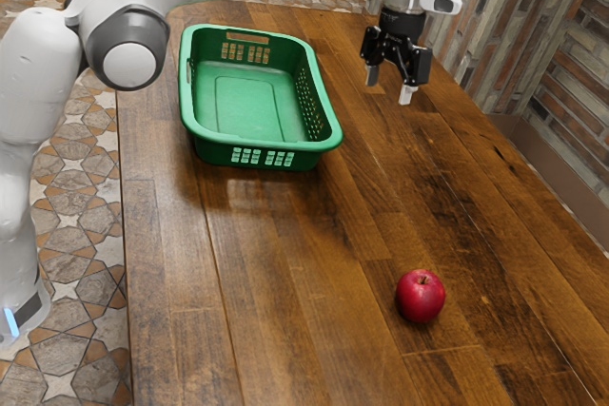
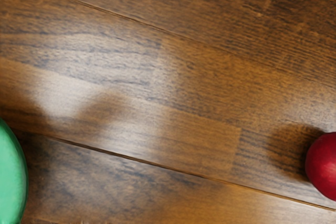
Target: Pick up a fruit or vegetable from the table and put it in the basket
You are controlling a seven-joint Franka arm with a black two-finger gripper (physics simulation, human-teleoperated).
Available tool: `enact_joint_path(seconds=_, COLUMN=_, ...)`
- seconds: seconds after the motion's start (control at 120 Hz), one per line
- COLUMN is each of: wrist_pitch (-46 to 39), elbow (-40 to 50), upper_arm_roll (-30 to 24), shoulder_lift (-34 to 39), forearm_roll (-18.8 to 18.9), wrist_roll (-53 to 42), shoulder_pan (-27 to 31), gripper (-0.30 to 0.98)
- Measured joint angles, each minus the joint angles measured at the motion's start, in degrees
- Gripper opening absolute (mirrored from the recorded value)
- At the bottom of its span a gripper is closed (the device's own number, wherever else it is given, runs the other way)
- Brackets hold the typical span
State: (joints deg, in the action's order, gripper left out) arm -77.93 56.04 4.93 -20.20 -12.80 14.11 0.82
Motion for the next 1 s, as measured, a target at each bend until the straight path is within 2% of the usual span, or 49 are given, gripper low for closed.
enact_joint_path(seconds=0.092, wrist_pitch=0.1, elbow=0.0, upper_arm_roll=-0.1, shoulder_lift=0.0, forearm_roll=0.5, wrist_roll=0.7, shoulder_pan=0.0, gripper=0.69)
enact_joint_path(seconds=0.4, wrist_pitch=0.3, elbow=0.0, upper_arm_roll=-0.6, shoulder_lift=-1.0, forearm_roll=6.0, wrist_roll=-0.3, shoulder_pan=-0.5, gripper=0.69)
enact_joint_path(seconds=0.675, wrist_pitch=-7.5, elbow=-0.1, upper_arm_roll=-6.5, shoulder_lift=-5.6, forearm_roll=7.0, wrist_roll=-6.7, shoulder_pan=-0.8, gripper=0.69)
enact_joint_path(seconds=0.867, wrist_pitch=-10.6, elbow=-0.2, upper_arm_roll=-9.1, shoulder_lift=-6.6, forearm_roll=7.1, wrist_roll=-10.1, shoulder_pan=-10.3, gripper=0.69)
enact_joint_path(seconds=1.0, wrist_pitch=-11.6, elbow=-0.1, upper_arm_roll=-13.0, shoulder_lift=-8.3, forearm_roll=7.2, wrist_roll=-11.2, shoulder_pan=-12.5, gripper=0.68)
